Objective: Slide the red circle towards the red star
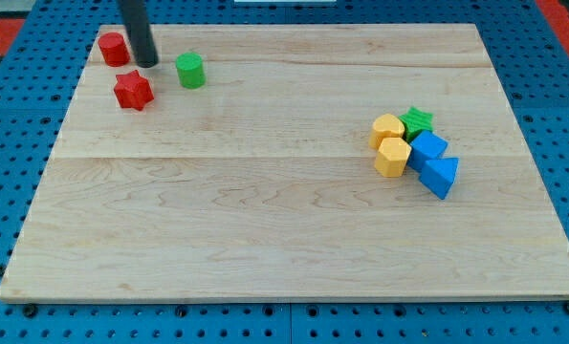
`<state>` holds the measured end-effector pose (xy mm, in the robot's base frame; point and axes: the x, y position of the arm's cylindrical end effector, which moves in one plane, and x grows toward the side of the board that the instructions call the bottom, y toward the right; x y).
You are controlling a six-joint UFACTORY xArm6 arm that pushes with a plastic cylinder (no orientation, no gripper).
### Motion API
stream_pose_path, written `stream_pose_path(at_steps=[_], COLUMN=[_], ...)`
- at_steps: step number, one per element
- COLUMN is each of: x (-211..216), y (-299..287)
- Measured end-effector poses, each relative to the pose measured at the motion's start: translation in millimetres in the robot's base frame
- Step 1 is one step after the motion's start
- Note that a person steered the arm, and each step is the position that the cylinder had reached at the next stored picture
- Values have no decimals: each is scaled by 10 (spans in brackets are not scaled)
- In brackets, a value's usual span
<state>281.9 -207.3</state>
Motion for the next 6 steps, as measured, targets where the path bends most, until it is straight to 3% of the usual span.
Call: stream_pose_path(at_steps=[1,2,3,4,5,6], x=[600,818,571,330,-256,-592], y=[-5,364,-12,-772,-913,-555])
